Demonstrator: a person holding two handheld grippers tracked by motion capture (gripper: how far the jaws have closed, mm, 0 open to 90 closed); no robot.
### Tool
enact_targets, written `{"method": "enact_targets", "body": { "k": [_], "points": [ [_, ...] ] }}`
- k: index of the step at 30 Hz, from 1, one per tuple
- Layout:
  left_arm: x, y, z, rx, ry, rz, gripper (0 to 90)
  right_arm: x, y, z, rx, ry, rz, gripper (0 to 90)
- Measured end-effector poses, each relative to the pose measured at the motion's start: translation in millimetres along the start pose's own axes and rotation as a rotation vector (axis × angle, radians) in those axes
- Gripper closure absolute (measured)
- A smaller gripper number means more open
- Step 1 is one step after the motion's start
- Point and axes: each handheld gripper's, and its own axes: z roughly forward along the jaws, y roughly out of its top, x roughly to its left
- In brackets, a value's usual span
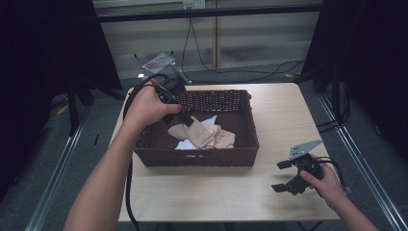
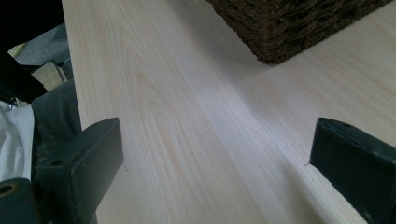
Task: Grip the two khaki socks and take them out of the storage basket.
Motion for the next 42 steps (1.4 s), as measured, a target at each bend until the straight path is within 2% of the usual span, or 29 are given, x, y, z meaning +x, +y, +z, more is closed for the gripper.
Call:
{"method": "enact_targets", "body": {
  "k": [8, 14, 21, 23, 25, 31, 38, 42],
  "points": [
    [-7.2, -3.2, -7.5, -0.007, -0.015, 0.009, 89.5, 0.3, 0.1, 0.7, 0.002, 0.005, 0.0, 1.9],
    [-8.0, -7.8, -6.8, -0.005, -0.031, 0.011, 89.5, 0.5, 0.2, -0.2, 0.005, 0.0, 0.002, 1.9],
    [-11.9, -14.5, -3.0, 0.002, -0.041, 0.034, 89.5, 0.6, 0.3, -0.6, 0.006, 0.0, 0.0, 1.9],
    [-14.0, -16.8, -1.3, -0.001, -0.054, 0.042, 89.6, 0.6, 0.4, -0.7, 0.004, -0.001, -0.001, 1.9],
    [-17.5, -19.0, 1.0, 0.007, -0.049, 0.047, 89.5, 0.8, 0.4, -0.6, 0.005, -0.003, -0.002, 1.9],
    [-28.5, -24.0, 6.9, 0.02, -0.067, 0.092, 89.5, 0.9, 0.7, -0.5, 0.005, -0.001, -0.003, 1.9],
    [-33.8, -32.9, 18.4, 0.01, -0.087, 0.11, 89.5, 1.0, 0.8, -0.8, -0.001, 0.006, -0.003, 1.9],
    [-41.2, -38.0, 30.3, 0.042, -0.098, 0.139, 89.5, 1.0, 0.8, -0.8, -0.002, 0.007, -0.003, 1.9]
  ]
}}
